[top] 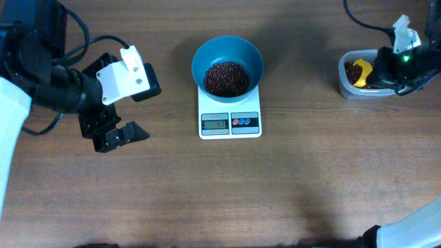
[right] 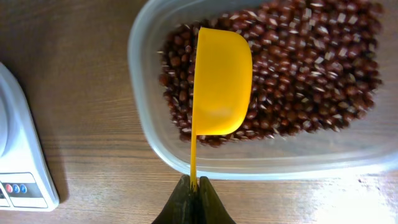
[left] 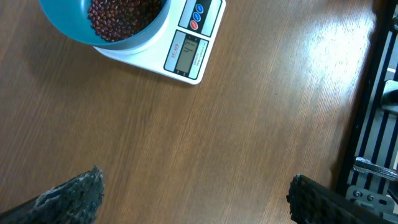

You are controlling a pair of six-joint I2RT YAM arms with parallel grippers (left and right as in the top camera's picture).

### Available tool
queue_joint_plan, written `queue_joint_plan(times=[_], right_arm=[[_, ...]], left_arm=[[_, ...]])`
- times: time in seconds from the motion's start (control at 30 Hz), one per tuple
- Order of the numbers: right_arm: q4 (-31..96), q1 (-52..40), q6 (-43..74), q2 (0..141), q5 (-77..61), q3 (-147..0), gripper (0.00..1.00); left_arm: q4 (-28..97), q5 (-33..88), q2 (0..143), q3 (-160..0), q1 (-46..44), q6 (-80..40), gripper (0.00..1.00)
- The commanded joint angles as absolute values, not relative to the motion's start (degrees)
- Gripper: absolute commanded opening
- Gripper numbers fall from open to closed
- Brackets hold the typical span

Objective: Scoop item into bowl and weigh 50g on scale
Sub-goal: 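Scoop more red beans from the tub with the right gripper, then lift the scoop and carry it over the teal bowl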

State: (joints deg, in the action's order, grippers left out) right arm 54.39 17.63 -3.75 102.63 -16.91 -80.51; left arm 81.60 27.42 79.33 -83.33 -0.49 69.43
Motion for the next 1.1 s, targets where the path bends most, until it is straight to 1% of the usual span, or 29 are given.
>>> queue_joint_plan(times=[0.0,0.1,0.2,0.33,0.47,0.57,0.7,0.77,0.87,0.9,0.93,1.07], right_arm=[[54.52,20.1,-2.0,101.93,-17.08,-80.68,0.04],[54.39,22.72,-0.75,101.93,-19.27,-80.68,0.04],[54.19,26.85,-1.26,101.93,-29.67,-80.68,0.04],[54.22,32.97,-3.16,101.95,-39.38,-80.68,0.04],[54.54,36.93,-4.36,101.95,-47.05,-80.68,0.04],[55.53,37.91,-5.76,101.95,-51.72,-80.68,0.04],[55.94,37.65,-5.74,101.93,-61.91,-80.68,0.04],[55.92,36.16,-5.72,101.93,-63.7,-80.68,0.04],[55.66,30.44,-5.72,101.93,-65.52,-80.68,0.04],[54.98,27.81,-5.69,101.93,-67.85,-80.68,0.04],[52.49,22.09,-5.43,101.93,-71.79,-80.84,0.04],[51.29,13.61,-5.08,101.93,-71.77,-82.59,0.04]], left_arm=[[81.67,27.62,79.09,-83.07,-0.1,70.35,0.99],[81.67,27.62,79.09,-83.07,-0.1,70.35,0.99],[81.67,27.62,79.09,-83.07,-0.1,70.35,0.99],[81.67,27.62,79.09,-83.07,-0.1,70.35,0.99],[81.67,27.62,79.09,-83.07,-0.1,70.35,0.99],[81.67,27.62,79.09,-83.07,-0.1,70.35,0.99],[81.67,27.62,79.09,-83.07,-0.1,70.35,0.99],[81.67,27.62,79.09,-83.07,-0.1,70.35,0.99],[81.67,27.62,79.09,-83.07,-0.1,70.35,0.99],[81.67,27.62,79.09,-83.07,-0.1,70.35,0.99],[81.67,27.62,79.09,-83.07,-0.1,70.35,0.99],[81.67,27.62,79.09,-83.07,-0.1,70.35,0.99]])
